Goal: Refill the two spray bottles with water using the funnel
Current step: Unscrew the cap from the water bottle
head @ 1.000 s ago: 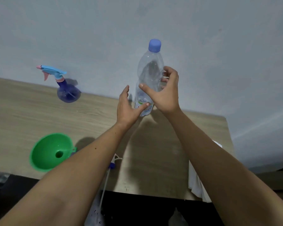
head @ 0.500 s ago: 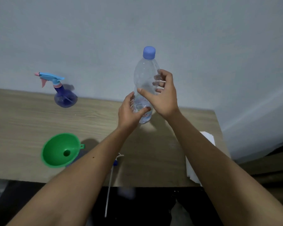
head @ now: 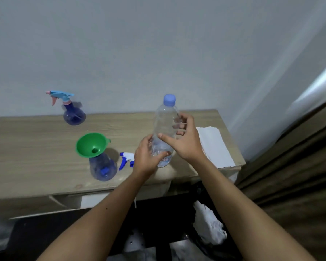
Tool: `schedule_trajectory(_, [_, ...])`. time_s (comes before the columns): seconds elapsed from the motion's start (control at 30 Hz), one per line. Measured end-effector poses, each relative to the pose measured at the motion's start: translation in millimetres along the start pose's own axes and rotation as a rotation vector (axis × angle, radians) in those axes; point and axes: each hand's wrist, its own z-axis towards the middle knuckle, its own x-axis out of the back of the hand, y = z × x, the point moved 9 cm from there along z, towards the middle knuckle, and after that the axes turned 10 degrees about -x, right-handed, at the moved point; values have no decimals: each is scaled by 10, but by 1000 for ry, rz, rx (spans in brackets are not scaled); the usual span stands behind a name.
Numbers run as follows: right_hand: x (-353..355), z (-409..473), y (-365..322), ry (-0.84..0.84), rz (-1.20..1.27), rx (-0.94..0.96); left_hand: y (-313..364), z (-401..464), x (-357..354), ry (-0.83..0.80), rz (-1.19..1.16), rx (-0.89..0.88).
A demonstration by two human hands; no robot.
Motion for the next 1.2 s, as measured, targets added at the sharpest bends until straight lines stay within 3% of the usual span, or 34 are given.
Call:
schedule_trajectory(0.33, [97,-485,1,-4,-49,-9,45,-395,-1,-33,-27,-47])
schedule_trajectory(0.43, [178,-493,-196,76,-96,55,57,-420,-22,-61,-25,-52])
schedule_trajectory(0.6, [228,-454,-755,159,74,172,45,-377,-41,-93,-19,-59])
schedule_trajectory(0.8, [283,-412,-802,229,132,161,39,-341,-55,-107,-12,-58])
schedule_trajectory(1.2, [181,-289,-782,-18,-11,189,-19,-304,-64,-95,-12,-61])
